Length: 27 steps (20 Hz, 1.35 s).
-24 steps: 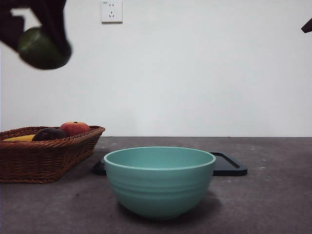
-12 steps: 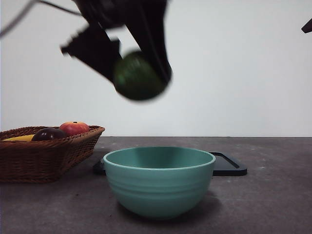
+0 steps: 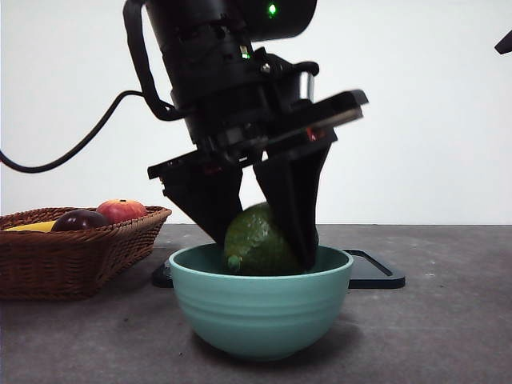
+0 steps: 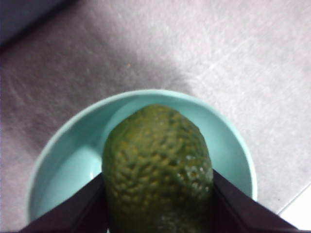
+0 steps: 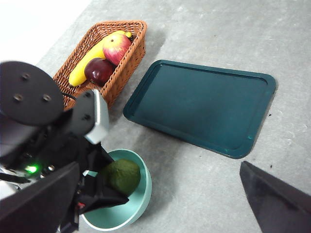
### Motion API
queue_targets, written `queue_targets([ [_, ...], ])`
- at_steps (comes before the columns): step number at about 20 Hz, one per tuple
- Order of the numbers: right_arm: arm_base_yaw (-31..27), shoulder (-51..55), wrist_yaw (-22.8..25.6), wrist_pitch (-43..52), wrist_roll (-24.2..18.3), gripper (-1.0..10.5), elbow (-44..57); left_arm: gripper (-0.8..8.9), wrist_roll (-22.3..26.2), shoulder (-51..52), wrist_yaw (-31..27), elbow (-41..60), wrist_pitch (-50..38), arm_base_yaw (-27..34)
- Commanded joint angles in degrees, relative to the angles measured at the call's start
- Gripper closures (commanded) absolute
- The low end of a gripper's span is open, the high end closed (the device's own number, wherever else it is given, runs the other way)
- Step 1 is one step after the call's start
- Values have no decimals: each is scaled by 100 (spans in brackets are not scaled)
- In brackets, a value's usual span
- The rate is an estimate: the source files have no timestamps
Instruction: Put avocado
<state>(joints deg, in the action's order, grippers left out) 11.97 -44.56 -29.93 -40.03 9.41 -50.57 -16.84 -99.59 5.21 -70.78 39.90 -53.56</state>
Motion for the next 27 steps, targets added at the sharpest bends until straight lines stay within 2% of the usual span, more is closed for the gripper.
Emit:
queue_targets([
  [1, 24, -28, -4, 59, -4, 296, -103, 669, -50, -177, -17, -98, 0, -87],
  [11, 24, -28, -4, 59, -50, 296, -103, 652, -83, -396, -17, -98, -4, -87],
  [12, 24, -28, -4, 59, -50, 296, -103, 618, -83, -396, -17, -98, 11, -83],
  [15, 24, -28, -7, 57, -44, 296, -103, 415, -79, -396, -17, -101, -2, -83],
  [19, 24, -28, -7, 57, -46, 296, -103, 356, -31, -282, -17, -197, 111, -87],
  [21, 24, -28, -7, 55, -44, 296, -103, 234, -15, 11, -20, -201, 120, -146],
  [27, 24, -28, -7, 55, -44, 296, -103, 224, 7, 1478, -166, -201, 372, -197],
])
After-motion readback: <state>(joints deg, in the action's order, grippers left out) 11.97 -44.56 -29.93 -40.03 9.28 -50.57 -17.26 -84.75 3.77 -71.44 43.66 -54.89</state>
